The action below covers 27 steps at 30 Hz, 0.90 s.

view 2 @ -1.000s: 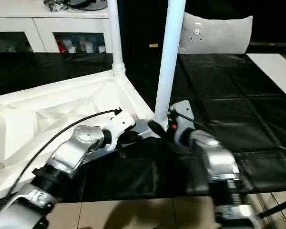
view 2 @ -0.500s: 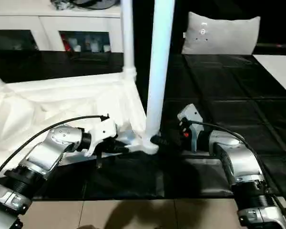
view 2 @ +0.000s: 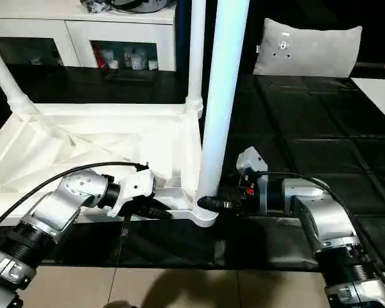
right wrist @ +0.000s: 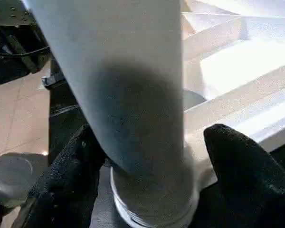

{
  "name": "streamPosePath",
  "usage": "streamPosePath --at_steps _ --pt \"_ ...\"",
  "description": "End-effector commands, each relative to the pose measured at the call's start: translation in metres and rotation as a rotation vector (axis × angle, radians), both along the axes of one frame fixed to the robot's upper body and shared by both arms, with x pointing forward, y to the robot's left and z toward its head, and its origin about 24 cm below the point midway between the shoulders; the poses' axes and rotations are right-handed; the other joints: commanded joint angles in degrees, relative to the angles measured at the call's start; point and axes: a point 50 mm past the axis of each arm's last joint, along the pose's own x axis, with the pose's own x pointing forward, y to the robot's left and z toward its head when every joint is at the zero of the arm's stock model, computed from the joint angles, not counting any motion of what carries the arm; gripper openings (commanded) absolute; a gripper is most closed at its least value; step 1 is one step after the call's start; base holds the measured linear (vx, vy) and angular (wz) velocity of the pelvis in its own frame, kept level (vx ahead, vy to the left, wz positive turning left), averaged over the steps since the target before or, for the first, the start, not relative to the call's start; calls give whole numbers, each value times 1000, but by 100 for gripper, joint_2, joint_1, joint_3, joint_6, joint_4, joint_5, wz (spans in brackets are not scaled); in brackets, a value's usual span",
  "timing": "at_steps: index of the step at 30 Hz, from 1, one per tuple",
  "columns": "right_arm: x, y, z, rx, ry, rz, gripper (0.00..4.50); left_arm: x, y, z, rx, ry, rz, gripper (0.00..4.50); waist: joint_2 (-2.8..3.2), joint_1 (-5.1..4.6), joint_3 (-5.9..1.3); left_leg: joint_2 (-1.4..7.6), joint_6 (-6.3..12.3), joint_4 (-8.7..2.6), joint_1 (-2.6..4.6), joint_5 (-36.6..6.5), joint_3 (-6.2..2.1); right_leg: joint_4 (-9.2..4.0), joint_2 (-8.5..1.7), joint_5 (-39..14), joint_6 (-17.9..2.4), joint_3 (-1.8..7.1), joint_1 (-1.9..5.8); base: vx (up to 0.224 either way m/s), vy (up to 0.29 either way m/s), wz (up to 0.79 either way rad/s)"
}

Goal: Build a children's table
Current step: Rotate leg to tighten

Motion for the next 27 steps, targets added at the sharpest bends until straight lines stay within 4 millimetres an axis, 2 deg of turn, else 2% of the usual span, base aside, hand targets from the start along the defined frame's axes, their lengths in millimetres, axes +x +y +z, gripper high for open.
streamPosePath --at_steps 1,2,5,7,12,14,16,18,19,20,22,23,25,26,27 --pt "-1 -1 2 -4 6 16 316 -4 -6 -2 16 11 -56 0 -59 -11 -367 115 337 -354 -15 -633 43 -371 -373 -768 -1264 208 333 0 0 0" --pt "-1 -1 1 -4 8 17 291 -3 -6 -2 15 11 -55 0 -57 -8 -364 115 337 -352 -17 -633 45 -372 -374 -757 -1268 210 332 0 0 0" --pt "-1 -1 0 -2 22 21 274 -3 -6 -2 14 13 -50 0 -53 2 -368 113 333 -350 -15 -623 45 -370 -373 -747 -1266 210 334 0 0 0" --pt "-2 0 0 -1 26 23 246 -2 -6 -2 14 14 -48 0 -54 6 -368 111 325 -348 -16 -635 46 -375 -375 -780 -1253 211 336 0 0 0" --pt "-4 2 -2 5 44 29 212 -1 -6 -3 -2 25 -20 0 -49 7 -364 111 302 -351 -11 -671 46 -386 -375 -855 -1237 210 331 0 0 0" --pt "-5 8 -6 27 63 -7 209 1 -9 -3 -51 49 40 0 -52 7 -365 115 293 -352 -9 -664 48 -383 -376 -853 -1246 212 333 0 0 0" --pt "-1 16 -10 37 80 -90 206 4 -13 -4 -70 55 101 0 -54 -1 -343 102 242 -369 -9 -725 43 -405 -369 -1060 -1186 208 323 0 0 0" --pt "7 24 -16 9 58 -201 205 8 -17 -7 -57 45 168 0 -55 -24 -321 90 155 -382 -1 -918 41 -461 -381 -1559 -1061 205 302 0 0 0" --pt "7 24 -16 7 57 -206 205 8 -17 -7 -57 45 171 0 -59 -51 -316 78 79 -396 0 -1010 31 -491 -384 -1882 -935 201 307 0 0 0" --pt "11 27 -19 -4 57 -266 205 11 -19 -7 -52 34 205 0 -60 -60 -316 82 62 -402 4 -1042 20 -503 -390 -1998 -883 202 308 0 0 0" --pt "24 34 -26 -27 86 -465 202 22 -27 -7 -47 -2 355 0 -37 -165 -300 65 -37 -419 -7 -1125 13 -512 -363 -2161 -818 199 278 0 0 0" --pt "26 35 -27 -32 92 -497 202 24 -28 -7 -49 -7 379 0 -51 -200 -301 49 -83 -426 -13 -1202 -3 -537 -365 -2385 -732 182 292 0 0 0" --pt "32 36 -30 -66 105 -613 201 30 -34 -6 -57 -12 467 0 -53 -224 -312 51 -86 -428 -14 -1204 -9 -544 -369 -2403 -673 185 297 0 0 0" --pt "35 39 -33 -95 107 -672 201 34 -40 -5 -68 -24 525 0 -37 -285 -311 39 -84 -413 -7 -1259 -1 -561 -348 -2331 -689 188 270 0 0 0" --pt "38 43 -35 -99 124 -735 201 37 -48 -4 -88 -41 587 0 -17 -286 -318 37 -99 -410 1 -1242 -9 -553 -350 -2292 -704 188 266 0 0 0"
